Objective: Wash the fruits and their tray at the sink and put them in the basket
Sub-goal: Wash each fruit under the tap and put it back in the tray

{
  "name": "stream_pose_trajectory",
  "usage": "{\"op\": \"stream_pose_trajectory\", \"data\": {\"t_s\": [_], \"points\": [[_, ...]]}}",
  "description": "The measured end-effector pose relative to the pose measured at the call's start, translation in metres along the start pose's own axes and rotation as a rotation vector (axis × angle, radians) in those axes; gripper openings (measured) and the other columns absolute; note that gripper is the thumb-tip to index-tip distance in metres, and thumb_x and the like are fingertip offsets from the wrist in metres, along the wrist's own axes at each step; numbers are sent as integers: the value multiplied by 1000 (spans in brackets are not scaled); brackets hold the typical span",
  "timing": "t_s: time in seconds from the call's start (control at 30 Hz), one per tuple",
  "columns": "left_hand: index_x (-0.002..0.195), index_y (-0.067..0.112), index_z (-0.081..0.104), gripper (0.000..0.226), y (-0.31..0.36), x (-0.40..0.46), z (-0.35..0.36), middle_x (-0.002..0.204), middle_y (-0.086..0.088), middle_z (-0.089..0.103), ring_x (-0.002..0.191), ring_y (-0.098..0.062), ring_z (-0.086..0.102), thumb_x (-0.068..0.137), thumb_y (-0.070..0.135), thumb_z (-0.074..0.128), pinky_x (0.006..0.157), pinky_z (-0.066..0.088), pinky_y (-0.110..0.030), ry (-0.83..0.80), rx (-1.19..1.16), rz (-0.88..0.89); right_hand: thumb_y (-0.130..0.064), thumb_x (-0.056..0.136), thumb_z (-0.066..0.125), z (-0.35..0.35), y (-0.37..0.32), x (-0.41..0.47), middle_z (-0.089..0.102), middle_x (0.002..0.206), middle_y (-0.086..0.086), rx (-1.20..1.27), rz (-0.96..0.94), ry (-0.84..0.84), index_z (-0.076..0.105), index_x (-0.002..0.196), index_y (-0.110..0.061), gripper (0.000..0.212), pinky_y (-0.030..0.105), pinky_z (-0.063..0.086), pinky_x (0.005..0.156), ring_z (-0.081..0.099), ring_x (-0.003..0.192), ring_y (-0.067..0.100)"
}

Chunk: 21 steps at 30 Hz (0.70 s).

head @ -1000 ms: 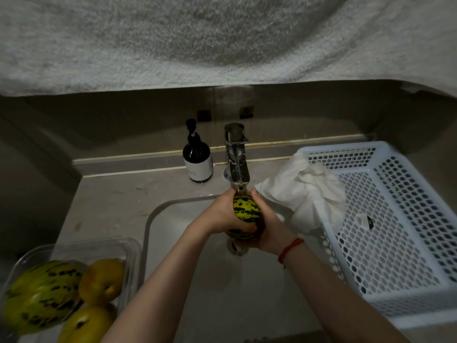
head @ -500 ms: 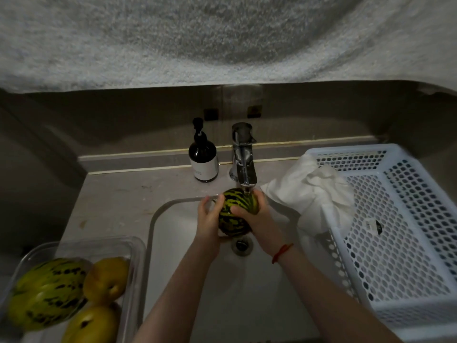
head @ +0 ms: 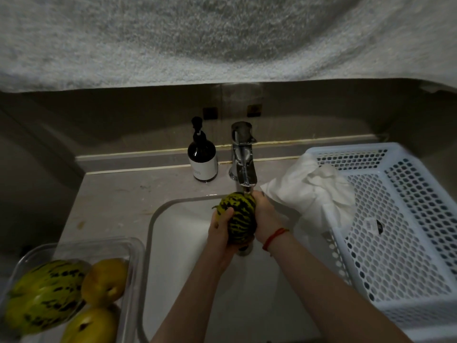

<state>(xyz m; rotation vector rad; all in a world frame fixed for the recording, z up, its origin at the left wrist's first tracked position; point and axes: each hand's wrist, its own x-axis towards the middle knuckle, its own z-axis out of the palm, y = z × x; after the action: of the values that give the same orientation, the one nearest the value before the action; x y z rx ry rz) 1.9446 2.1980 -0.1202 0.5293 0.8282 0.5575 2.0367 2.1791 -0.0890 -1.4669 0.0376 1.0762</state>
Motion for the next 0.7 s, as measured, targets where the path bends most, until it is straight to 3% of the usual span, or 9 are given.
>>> {"op": "stream_pose_trajectory", "data": {"t_s": [0.07, 0.13, 0.23, 0.33, 0.4, 0.47, 0.57, 0.63, 0.7], "points": [[125, 10, 50, 59, -5, 1, -3, 117, -22, 60, 102, -36, 62, 70, 25, 68, 72, 56, -46, 0, 43, 93, -38, 91, 38, -3, -2, -6, 63, 97, 17, 106, 239, -157, 64, 100, -4, 44, 35, 51, 79, 59, 92, 30], [121, 16, 50, 58, -5, 1, -5, 117, -19, 60, 102, -32, 62, 68, 19, 73, 70, 57, -42, -7, 79, 148, -45, 89, 33, -7, -3, -6, 64, 96, 16, 159, 346, -275, 64, 100, -4, 53, 31, 49, 73, 60, 88, 28], [128, 15, 41, 78, 3, 0, -8, 120, -14, 58, 107, -26, 60, 58, 21, 75, 73, 56, -33, -88, 158, 195, -56, 87, 31, -10, -4, -5, 70, 87, 15, 150, 348, -364, 67, 93, -6, 62, 30, 49, 72, 64, 83, 27], [134, 25, 35, 87, 17, 0, -17, 124, -6, 56, 114, -23, 56, 57, 27, 75, 75, 54, -28, -178, 283, 118, -54, 87, 39, -11, 0, -7, 69, 96, 15, 182, 295, -390, 68, 98, -7, 56, 36, 49, 83, 61, 94, 29], [136, 33, 37, 77, 27, -1, -20, 126, -2, 56, 115, -22, 55, 66, 35, 71, 75, 54, -29, -191, 350, 20, -40, 90, 48, -15, 13, 0, 63, 103, 16, 116, 71, -320, 64, 102, -8, 38, 42, 48, 89, 57, 104, 33], [126, 29, 52, 52, 32, -4, -17, 112, -1, 66, 101, -18, 65, 80, 55, 57, 69, 55, -32, -150, 351, -106, -25, 88, 58, -15, 16, -1, 61, 107, 15, -201, -295, -193, 63, 103, -10, 22, 44, 49, 91, 58, 106, 31], [95, 23, 74, 62, 32, -4, -9, 87, -6, 76, 81, -19, 72, 91, 65, 28, 69, 54, -37, -97, 194, -279, -32, 69, 68, -12, 20, -8, 65, 87, 1, -310, -496, -165, 61, 92, -20, 27, 22, 54, 72, 65, 82, 11], [85, 25, 79, 62, 35, -4, -3, 91, -8, 75, 90, -23, 70, 90, 64, 31, 79, 52, -41, -123, 57, -313, -41, 65, 70, -8, 23, -9, 63, 87, -7, -396, -612, -180, 58, 95, -29, 34, 13, 51, 68, 62, 77, -4], [86, 22, 79, 58, 35, -4, 2, 95, -10, 74, 100, -26, 63, 89, 61, 37, 87, 48, -42, -119, -16, -326, -50, 64, 65, -7, 26, -8, 62, 90, -10, -404, -659, -178, 56, 97, -33, 38, 13, 50, 72, 61, 81, -6]]}}
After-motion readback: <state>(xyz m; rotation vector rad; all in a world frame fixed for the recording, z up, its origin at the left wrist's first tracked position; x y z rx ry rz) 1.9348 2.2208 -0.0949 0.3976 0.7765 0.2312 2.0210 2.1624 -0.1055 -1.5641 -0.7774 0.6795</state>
